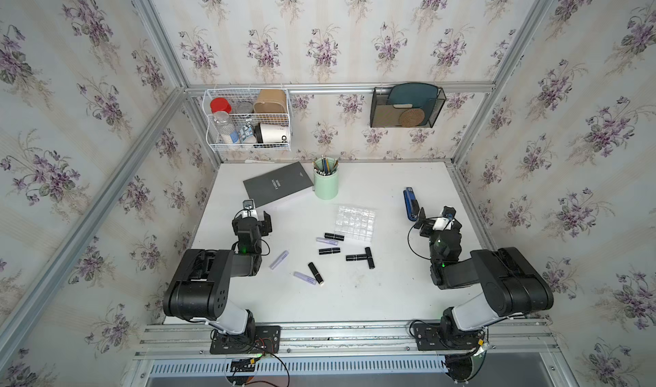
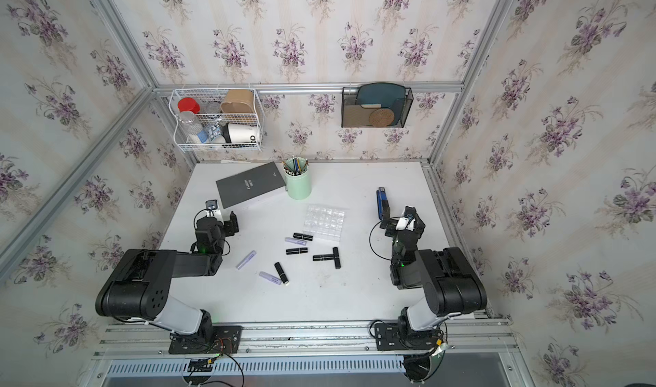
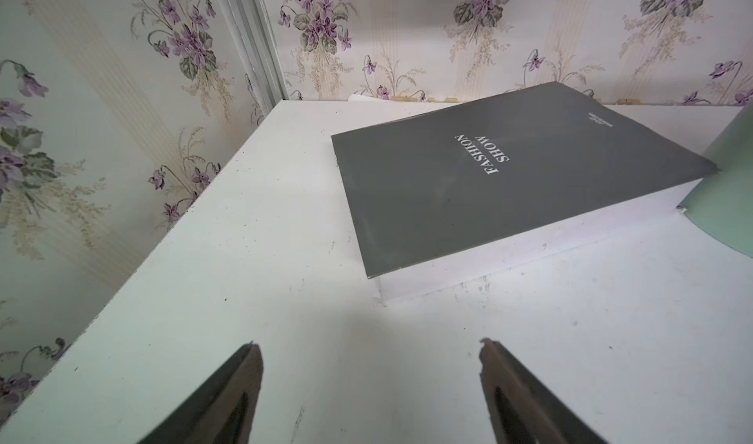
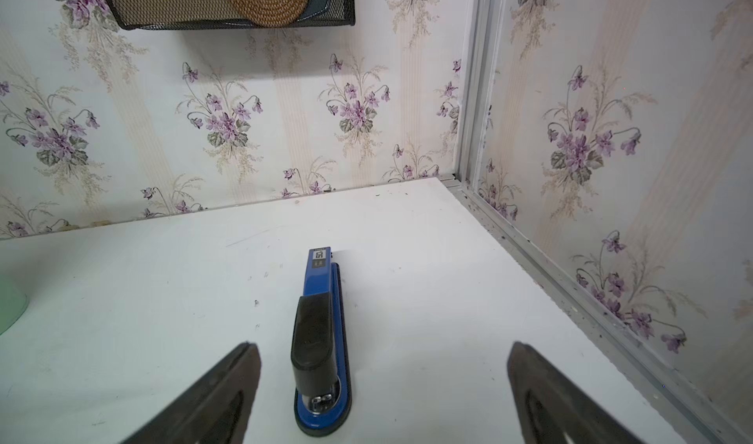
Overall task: Arrange the lipsticks in the organizer
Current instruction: Pick up the lipstick at the center of the board.
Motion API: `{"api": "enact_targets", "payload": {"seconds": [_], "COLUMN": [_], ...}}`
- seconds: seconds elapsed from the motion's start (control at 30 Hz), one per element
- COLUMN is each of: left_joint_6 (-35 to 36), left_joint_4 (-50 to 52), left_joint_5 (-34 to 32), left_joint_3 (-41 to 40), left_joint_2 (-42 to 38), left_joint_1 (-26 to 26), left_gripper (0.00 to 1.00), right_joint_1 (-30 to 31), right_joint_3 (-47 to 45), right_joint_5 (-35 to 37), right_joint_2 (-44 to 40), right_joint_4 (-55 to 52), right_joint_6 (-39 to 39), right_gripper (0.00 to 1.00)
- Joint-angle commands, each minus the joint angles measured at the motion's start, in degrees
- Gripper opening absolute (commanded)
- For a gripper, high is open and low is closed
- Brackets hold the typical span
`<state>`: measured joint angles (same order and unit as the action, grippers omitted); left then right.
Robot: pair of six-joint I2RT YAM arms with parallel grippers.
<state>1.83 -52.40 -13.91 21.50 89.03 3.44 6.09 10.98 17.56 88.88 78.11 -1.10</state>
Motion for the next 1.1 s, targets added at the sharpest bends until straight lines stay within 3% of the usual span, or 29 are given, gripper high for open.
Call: {"api": "enact_targets", "payload": {"seconds": [0.0,0.5,0.57,0.67,0.8,0.87,0.9,0.97,1.03,1.07], "left_joint_6": [0.4,0.4,1.8,3.4,-2.5,-5.0,-6.6,-11.2,-22.8,-28.4], "left_joint_4": [-1.5,-1.6,-0.5,7.7,26.3,36.5,41.2,47.7,57.8,64.2], "left_joint_5": [0.4,0.8,0.0,-8.6,-15.6,-15.6,-15.4,-15.2,-15.1,-13.7], "left_joint_3": [0.0,0.0,0.1,1.7,5.9,7.6,8.4,10.0,13.0,14.8], "left_joint_2": [-0.1,-0.2,-1.9,-9.7,-20.5,-25.5,-28.6,-32.8,-36.5,-38.2], "left_joint_1": [0.0,-0.1,1.1,5.3,7.2,7.4,7.4,7.5,7.4,7.1], "left_gripper": [0.87,0.87,0.87,0.87,0.87,0.87,0.87,0.87,0.87,0.87], "right_joint_1": [0.0,0.5,1.9,5.5,10.5,13.2,13.5,12.8,11.1,11.1], "right_joint_3": [0.1,0.6,2.8,10.8,21.7,28.8,33.5,38.0,37.1,35.5], "right_joint_5": [0.2,0.7,3.7,9.5,17.6,22.4,19.9,11.3,-7.3,-10.9], "right_joint_2": [-0.1,-2.2,-5.9,-12.8,-17.5,-17.8,-17.5,-17.7,-20.3,-22.5], "right_joint_4": [0.3,-1.7,-8.8,-27.3,-52.6,-68.6,-78.1,-87.2,-87.1,-86.1], "right_joint_6": [-0.1,0.4,1.1,0.7,-7.7,-13.4,-16.9,-26.1,-25.9,-27.2], "right_gripper": [1.0,1.0,1.0,1.0,1.0,1.0,1.0,1.0,0.92,0.86]}}
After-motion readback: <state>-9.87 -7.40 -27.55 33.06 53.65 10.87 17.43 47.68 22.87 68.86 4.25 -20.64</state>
